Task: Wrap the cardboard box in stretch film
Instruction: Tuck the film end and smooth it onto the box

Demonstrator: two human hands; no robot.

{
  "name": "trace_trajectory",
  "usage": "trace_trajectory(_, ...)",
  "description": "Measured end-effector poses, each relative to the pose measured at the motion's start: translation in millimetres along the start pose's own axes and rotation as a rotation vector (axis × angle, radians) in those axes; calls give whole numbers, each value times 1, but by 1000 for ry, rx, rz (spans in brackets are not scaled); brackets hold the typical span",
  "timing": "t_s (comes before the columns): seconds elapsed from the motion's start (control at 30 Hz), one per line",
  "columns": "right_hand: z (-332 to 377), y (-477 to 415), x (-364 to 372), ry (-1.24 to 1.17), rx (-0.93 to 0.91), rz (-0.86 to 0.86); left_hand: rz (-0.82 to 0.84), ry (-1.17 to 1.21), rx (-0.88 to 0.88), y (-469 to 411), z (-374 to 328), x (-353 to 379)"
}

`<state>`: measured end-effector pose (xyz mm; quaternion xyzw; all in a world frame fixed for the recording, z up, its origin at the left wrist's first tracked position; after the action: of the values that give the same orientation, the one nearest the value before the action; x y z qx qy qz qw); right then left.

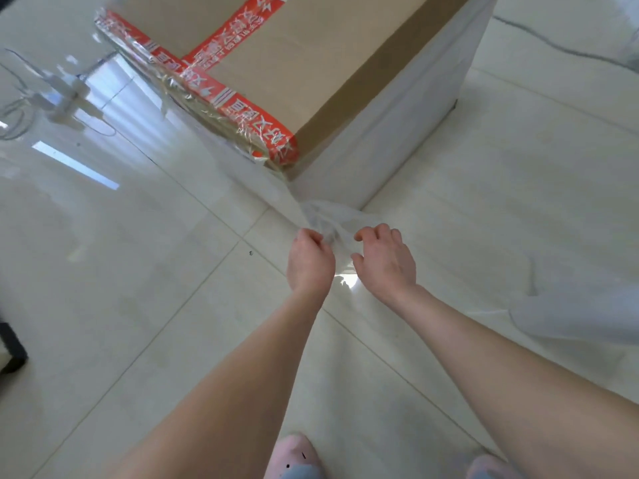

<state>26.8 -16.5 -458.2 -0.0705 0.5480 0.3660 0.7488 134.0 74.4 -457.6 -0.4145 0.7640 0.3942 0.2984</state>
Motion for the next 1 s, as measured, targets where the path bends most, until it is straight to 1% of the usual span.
trace_trajectory(0.07,-1,-15,13,-1,-33,-47,-93,107,-38,-18,5,2)
trace_trajectory(0.17,5,-38,26,-13,-107,-148,-224,238,-49,-43,13,1)
trace_trajectory(0.27,15,-57,26,-39,-173,-284,-309,325,-25,-61,17,-3)
trace_trajectory(0.37,23,-68,24,-155,-176,-406,-359,359,58,-74,20,-5)
trace_trajectory(0.43,30,-66,29,-245,-188,-422,-352,364,95,-74,33,-7)
trace_trajectory(0.5,33,-69,24,-141,-254,-389,-304,367,120,-74,34,-5)
trace_trajectory(0.53,32,-66,23,-84,-254,-350,-289,343,83,-71,40,-7)
trace_trajectory(0.63,22,-62,5,-72,-167,-311,-258,408,-37,-66,44,-14)
trace_trajectory(0.73,26,-61,5,-5,-205,-268,-250,445,-97,-65,38,-15)
trace_trajectory(0.83,44,-66,1,34,-271,-285,-254,452,-55,-70,25,-20)
trace_trajectory(1.0,45,-74,2,-21,-302,-314,-277,432,-12,-79,20,-21)
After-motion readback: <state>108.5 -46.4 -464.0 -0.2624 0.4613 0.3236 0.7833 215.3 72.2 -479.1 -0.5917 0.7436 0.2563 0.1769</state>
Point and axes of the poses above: each hand's wrist, its own y-axis away from the middle knuckle, its own x-axis out of the palm, z = x × y, the point moved 7 cm from there along -y, towards the middle knuckle, and after that the axes turned 3 degrees about -z, right-handed, at the moved point
